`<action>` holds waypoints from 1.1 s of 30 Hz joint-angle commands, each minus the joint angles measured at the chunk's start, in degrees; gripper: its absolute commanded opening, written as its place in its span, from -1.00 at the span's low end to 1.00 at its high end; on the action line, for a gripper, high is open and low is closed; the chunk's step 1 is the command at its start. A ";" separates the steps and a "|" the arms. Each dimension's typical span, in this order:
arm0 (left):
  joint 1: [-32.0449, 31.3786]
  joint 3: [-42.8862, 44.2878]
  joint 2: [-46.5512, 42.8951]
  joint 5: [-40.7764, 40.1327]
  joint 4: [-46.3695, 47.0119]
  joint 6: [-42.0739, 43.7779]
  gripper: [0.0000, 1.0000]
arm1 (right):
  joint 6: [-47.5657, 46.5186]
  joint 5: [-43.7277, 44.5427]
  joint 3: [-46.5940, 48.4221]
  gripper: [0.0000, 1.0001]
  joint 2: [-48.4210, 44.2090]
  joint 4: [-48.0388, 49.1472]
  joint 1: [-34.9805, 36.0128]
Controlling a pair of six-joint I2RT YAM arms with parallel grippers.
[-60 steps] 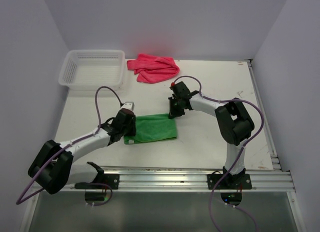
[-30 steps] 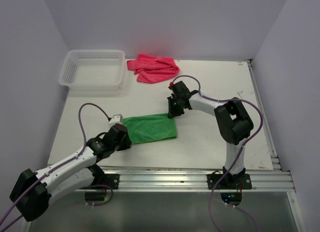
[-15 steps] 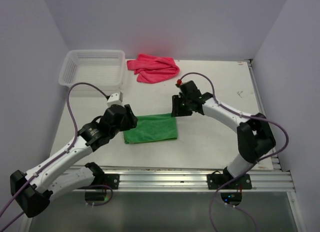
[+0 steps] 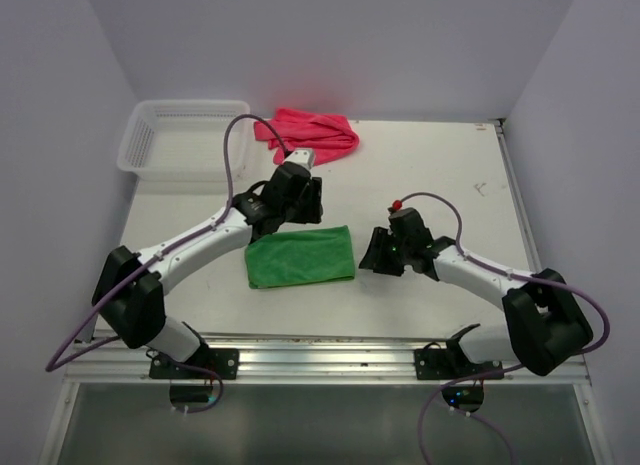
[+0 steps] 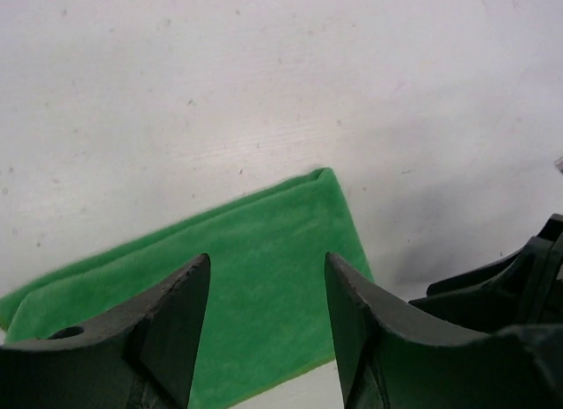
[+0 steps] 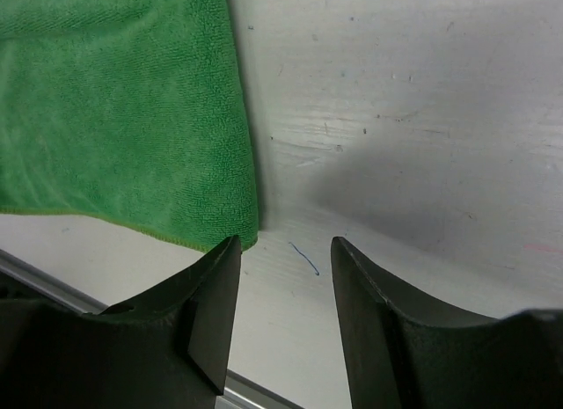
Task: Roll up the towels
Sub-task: Roll the towel
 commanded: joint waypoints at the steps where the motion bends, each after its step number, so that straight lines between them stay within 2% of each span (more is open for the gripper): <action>1: -0.29 6.68 3.00 2.69 2.30 4.32 0.18 | 7.61 -5.08 -2.94 0.00 -0.79 11.97 -0.95; 5: -0.38 9.23 6.87 3.75 2.12 4.68 0.26 | 10.77 -9.12 -5.76 0.01 1.40 20.48 -0.95; 13: -1.34 11.17 11.44 4.45 1.42 4.85 0.46 | 10.51 -9.92 -6.82 -0.03 6.32 23.15 -0.95; 17: -2.49 12.92 14.16 5.16 0.45 5.29 0.47 | 10.34 -10.35 -8.74 -0.09 8.69 24.98 -0.86; 19: -3.19 13.98 15.05 4.98 -0.08 5.29 0.47 | 11.04 -11.06 -9.63 -0.20 9.49 26.65 -0.69; 24: -3.90 15.91 18.56 5.59 -0.87 4.68 0.47 | 11.48 -11.68 -11.56 -0.24 11.07 30.09 -0.07; 27: -4.25 17.31 20.67 5.77 -1.57 4.24 0.42 | 10.69 -11.59 -12.00 -0.44 11.51 30.35 0.19; 30: -4.51 18.46 23.04 6.30 -2.19 3.80 0.36 | 10.16 -10.27 -13.23 -0.80 11.42 31.23 0.37; 31: -4.51 18.64 24.18 6.82 -2.45 3.62 0.30 | 9.90 -9.40 -13.93 -0.87 11.25 31.58 0.37; 33: -4.69 19.34 25.24 7.09 -2.46 2.92 0.29 | 9.28 -8.43 -14.55 -0.99 11.51 32.54 0.46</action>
